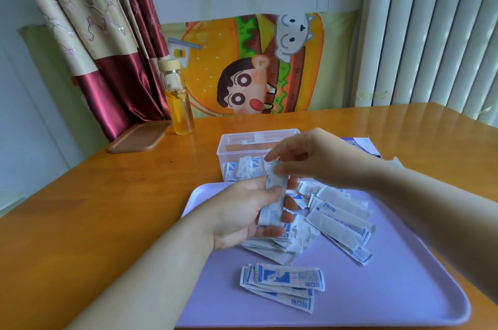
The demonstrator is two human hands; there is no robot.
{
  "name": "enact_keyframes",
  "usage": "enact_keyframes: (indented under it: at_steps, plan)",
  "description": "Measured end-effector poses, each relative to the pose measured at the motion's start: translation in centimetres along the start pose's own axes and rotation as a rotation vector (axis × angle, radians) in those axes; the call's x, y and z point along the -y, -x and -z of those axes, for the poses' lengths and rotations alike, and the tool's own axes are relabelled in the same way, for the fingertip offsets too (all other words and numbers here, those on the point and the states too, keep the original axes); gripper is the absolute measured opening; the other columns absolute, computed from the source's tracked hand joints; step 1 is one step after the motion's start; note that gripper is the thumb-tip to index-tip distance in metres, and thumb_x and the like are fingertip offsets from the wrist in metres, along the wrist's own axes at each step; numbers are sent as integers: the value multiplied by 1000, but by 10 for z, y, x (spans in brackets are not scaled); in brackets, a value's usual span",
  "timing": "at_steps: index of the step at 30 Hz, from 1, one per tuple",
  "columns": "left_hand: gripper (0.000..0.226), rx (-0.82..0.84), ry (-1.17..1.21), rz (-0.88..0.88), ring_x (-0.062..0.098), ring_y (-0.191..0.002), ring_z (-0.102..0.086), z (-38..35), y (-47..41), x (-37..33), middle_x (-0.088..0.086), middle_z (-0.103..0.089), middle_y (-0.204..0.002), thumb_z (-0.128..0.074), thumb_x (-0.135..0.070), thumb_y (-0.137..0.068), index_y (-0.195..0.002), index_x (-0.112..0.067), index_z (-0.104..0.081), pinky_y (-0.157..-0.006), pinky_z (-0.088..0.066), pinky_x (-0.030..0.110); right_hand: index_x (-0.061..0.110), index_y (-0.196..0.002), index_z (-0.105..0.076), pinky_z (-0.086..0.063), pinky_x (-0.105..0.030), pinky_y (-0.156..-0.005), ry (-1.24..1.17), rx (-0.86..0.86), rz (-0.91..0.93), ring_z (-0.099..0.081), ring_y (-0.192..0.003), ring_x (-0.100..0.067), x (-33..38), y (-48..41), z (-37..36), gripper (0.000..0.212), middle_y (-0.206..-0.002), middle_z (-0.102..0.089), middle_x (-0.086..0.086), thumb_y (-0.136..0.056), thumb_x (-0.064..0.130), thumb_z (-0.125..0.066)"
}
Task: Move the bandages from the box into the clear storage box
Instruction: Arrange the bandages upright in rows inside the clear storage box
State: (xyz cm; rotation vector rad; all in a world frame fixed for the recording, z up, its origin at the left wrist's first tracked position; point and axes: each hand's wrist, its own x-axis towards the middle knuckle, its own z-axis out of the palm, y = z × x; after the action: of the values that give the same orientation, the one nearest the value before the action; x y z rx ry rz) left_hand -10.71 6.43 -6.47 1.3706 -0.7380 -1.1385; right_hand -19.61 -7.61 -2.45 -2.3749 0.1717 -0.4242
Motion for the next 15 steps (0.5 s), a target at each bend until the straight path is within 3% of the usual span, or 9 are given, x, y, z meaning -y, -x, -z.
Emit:
enact_keyframes:
  at_steps: [3,5,7,9,11,13,15]
  plan:
    - [19,-106,-4,-70,12,-63,-62,5,-6,-13,0,-65,-72,-42,-15,-100,-103,-11,-60,-57,-57,29,22,-117,-63,-51,-19,-75,18,-71,16,-64,-71,-3,0,-8,13,32,-88,-71,7,-86,19,-66]
    - [20,-166,15,-108,14,-67,-61,9,-12,-26,3,-62,-79,-41,-16,-100,-102,-13,-60,-65,-58,37,25,-131,-52,-49,-17,-81,187,-57,42,-61,-90,-2,3,-13,19,56,-116,-64,8,-79,34,-71]
    - [22,-213,49,-138,17,-72,-63,12,-20,-39,3,-62,-84,-39,-18,-101,-104,-16,-61,-67,-57,40,29,-143,-32,-39,-22,-97,419,4,81,-46,-118,-7,7,-16,18,83,-138,-44,8,-73,47,-73]
    - [24,-239,55,-161,15,-69,-65,15,-29,-51,1,-65,-81,-38,-19,-101,-105,-18,-62,-69,-54,39,30,-148,-18,-28,-27,-108,536,42,120,-31,-131,-13,13,-22,14,95,-146,-33,7,-72,50,-72]
    - [21,-220,-14,-165,12,-66,-63,18,-40,-58,-3,-65,-77,-41,-21,-100,-102,-22,-63,-73,-52,39,26,-147,-24,-35,-21,-98,432,13,98,-44,-123,-11,17,-35,17,83,-141,-44,2,-79,43,-69]
    - [15,-174,-94,-178,10,-62,-60,21,-48,-65,-4,-62,-71,-46,-21,-99,-100,-21,-61,-72,-52,37,21,-140,-41,-46,-23,-84,258,-77,39,-60,-100,-13,15,-51,22,64,-119,-61,-1,-84,35,-67]
    - [14,-156,-146,-191,10,-60,-58,24,-61,-71,-4,-59,-69,-46,-22,-98,-97,-19,-60,-71,-51,35,19,-130,-53,-50,-26,-75,173,-177,-21,-62,-82,-15,6,-69,28,50,-94,-64,3,-83,26,-69]
